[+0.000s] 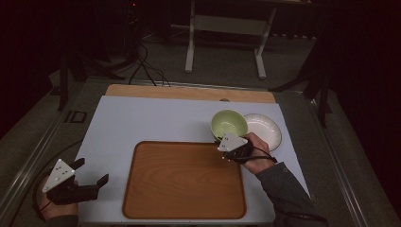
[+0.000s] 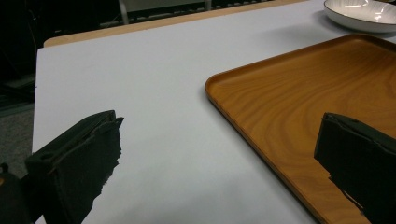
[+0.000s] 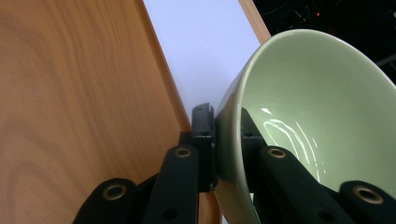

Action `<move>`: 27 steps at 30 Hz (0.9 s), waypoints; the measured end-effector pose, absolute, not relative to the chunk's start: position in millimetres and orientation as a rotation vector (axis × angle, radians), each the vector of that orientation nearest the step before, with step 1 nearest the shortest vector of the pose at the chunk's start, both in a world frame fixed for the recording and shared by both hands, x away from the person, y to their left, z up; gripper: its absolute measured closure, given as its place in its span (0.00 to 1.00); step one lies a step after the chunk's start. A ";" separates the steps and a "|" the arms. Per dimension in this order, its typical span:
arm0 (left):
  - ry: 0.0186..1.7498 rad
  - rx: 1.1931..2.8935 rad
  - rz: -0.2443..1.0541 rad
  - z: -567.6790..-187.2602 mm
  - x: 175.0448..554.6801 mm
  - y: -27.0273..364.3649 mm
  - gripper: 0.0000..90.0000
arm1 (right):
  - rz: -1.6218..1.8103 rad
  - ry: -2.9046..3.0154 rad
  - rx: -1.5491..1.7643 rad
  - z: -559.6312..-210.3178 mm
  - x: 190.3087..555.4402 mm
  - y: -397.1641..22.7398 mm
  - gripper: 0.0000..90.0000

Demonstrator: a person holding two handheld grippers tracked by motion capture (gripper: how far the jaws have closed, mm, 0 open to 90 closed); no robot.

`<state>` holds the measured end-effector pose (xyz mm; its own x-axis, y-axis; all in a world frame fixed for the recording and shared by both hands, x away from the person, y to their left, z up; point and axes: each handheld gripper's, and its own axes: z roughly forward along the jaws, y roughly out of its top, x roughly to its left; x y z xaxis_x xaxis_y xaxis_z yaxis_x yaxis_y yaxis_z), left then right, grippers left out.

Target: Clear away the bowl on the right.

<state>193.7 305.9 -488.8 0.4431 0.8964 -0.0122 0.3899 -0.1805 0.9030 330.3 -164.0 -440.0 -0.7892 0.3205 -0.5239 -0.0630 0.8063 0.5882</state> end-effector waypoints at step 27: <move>1.106 1.766 0.685 -488.8 193.6 306.3 0.00 | 0.802 2.387 0.064 -444.4 309.6 -139.7 0.92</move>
